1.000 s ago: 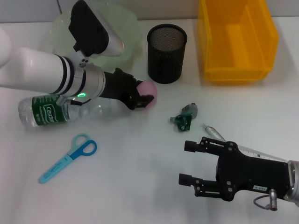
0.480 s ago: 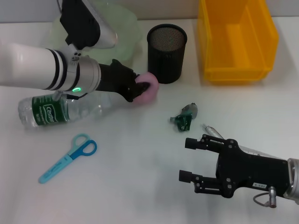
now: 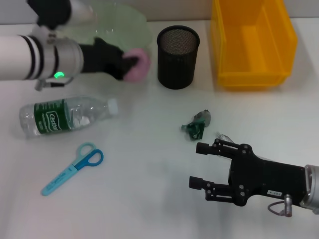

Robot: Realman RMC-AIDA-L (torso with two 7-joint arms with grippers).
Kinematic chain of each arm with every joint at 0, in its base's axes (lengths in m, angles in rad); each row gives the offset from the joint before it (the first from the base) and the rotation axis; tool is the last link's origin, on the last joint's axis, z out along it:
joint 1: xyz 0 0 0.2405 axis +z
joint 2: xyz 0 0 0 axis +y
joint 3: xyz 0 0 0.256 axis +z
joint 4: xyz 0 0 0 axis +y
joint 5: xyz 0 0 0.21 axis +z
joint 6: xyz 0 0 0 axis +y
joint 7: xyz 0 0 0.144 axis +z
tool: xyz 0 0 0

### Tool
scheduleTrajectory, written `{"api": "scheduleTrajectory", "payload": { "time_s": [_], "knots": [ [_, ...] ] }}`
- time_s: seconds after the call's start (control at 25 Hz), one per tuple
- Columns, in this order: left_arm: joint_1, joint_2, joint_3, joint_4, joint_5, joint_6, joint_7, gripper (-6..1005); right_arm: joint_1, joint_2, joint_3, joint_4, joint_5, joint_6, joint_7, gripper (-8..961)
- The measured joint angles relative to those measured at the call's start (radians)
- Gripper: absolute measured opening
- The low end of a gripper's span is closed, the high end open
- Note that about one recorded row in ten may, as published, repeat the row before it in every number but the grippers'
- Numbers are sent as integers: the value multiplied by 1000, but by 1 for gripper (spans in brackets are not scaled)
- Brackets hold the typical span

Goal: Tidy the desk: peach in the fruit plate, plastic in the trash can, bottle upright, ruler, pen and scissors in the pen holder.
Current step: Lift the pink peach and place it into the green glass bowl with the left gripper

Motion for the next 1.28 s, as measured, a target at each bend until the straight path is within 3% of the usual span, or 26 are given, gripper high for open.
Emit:
{"api": "scheduleTrajectory", "payload": {
  "time_s": [0.44, 0.68, 0.88, 1.2, 1.28],
  "knots": [
    [-8, -2, -36, -2, -43, -224, 0, 60, 23, 1, 0, 1, 2, 0, 0, 765],
    [-56, -3, -16, -99, -45, -397, 0, 55, 23, 1, 0, 10, 24, 0, 0, 765],
    [-97, -1, -6, -178, -36, -419, 13, 76, 19, 1, 0, 13, 34, 0, 0, 766],
    [-85, -4, 30, -170, -41, -420, 30, 126, 19, 0, 0, 20, 37, 2, 0, 766],
    [-78, -5, 30, -164, -45, -421, 25, 202, 20, 0, 0, 20, 38, 3, 0, 765]
  ]
}}
